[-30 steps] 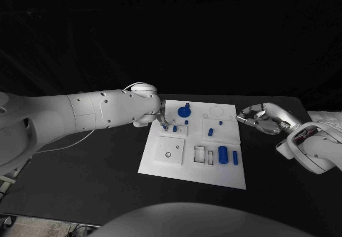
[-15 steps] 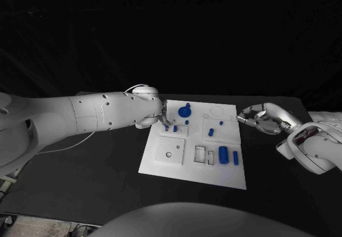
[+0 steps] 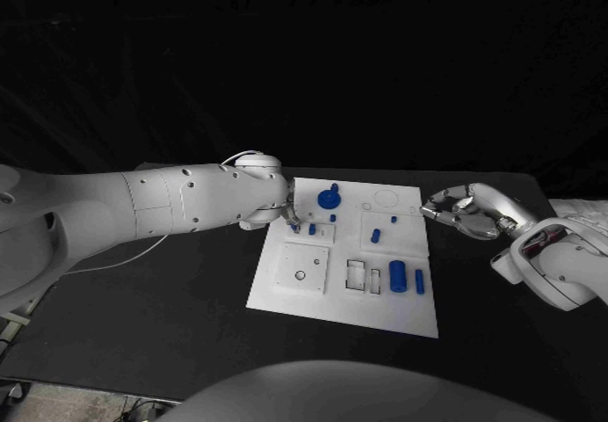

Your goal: Assemble the parts on the task board

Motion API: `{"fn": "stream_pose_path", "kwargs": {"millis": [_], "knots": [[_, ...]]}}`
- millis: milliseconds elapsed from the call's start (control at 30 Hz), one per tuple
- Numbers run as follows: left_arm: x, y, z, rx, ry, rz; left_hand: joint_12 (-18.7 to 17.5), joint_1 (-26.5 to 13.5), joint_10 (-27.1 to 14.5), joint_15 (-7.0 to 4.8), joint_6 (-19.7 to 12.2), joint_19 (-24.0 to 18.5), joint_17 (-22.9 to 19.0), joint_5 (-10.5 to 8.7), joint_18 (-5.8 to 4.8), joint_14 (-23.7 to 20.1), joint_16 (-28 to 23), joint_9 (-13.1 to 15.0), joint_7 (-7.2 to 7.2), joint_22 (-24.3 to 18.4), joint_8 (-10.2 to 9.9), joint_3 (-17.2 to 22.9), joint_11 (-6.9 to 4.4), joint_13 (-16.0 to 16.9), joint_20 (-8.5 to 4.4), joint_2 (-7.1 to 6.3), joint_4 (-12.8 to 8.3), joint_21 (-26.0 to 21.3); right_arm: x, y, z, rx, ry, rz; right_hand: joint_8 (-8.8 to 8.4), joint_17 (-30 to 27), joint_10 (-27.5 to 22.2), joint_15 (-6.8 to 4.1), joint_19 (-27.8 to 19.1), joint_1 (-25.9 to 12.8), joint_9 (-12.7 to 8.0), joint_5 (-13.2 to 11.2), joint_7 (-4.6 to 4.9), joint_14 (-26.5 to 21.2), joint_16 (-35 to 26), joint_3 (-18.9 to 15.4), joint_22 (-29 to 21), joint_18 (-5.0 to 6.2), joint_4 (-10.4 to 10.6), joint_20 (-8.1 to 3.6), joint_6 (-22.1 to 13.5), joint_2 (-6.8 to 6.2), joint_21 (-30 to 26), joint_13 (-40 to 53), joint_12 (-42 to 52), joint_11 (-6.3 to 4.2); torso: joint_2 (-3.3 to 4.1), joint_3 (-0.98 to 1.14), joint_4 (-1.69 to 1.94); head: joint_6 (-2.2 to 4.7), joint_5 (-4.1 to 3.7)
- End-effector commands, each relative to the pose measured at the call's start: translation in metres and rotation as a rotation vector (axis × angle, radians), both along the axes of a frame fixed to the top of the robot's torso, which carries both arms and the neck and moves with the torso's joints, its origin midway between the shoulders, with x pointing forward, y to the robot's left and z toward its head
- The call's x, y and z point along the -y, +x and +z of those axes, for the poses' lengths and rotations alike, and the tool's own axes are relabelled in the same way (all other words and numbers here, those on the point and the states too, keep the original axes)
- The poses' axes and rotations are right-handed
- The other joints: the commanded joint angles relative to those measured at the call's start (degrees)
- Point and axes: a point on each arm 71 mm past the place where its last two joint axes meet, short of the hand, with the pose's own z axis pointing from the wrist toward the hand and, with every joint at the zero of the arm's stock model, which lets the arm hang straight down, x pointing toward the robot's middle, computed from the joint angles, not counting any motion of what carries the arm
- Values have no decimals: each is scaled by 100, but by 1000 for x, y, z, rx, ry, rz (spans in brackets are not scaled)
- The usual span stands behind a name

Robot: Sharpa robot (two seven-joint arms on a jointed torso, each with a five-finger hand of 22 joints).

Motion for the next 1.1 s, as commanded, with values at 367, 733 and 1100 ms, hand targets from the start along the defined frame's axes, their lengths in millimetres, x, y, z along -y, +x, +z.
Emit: {"fn": "stream_pose_path", "kwargs": {"millis": [367,733,1100], "knots": [[2,-2,-2,-25,-6,-12,13,-56,596,-23,66,374,1507,-9,4,602,14,4,-26,1326,17,49,-43,1507,-33,12,-5,-35,-2,-1,1,14,8,17,-24,1508,612,21,352,76,10,31,-11,588,20,-22,1386,14,-19,25,-27,10,-16,1509,22,22,3,-1,-5,-1,5],[3,-1,-4,-13,-5,-17,13,-53,596,-23,67,373,1507,-6,4,602,14,3,-27,1325,14,67,-45,1507,-33,10,-10,-39,-1,-1,1,16,8,13,-22,1508,612,21,353,78,11,33,-11,588,20,-23,1386,14,-18,25,-25,11,-15,1509,22,22,4,0,-2,-1,-32],[3,-2,-6,-18,4,-21,13,-56,596,-24,67,368,1507,-5,8,602,14,2,-25,1321,12,76,-45,1507,-33,9,-9,-53,0,-1,1,16,8,12,-22,1508,612,21,353,78,11,33,-11,588,20,-23,1386,14,-18,25,-25,11,-15,1509,22,22,3,0,0,-1,-35]]}}
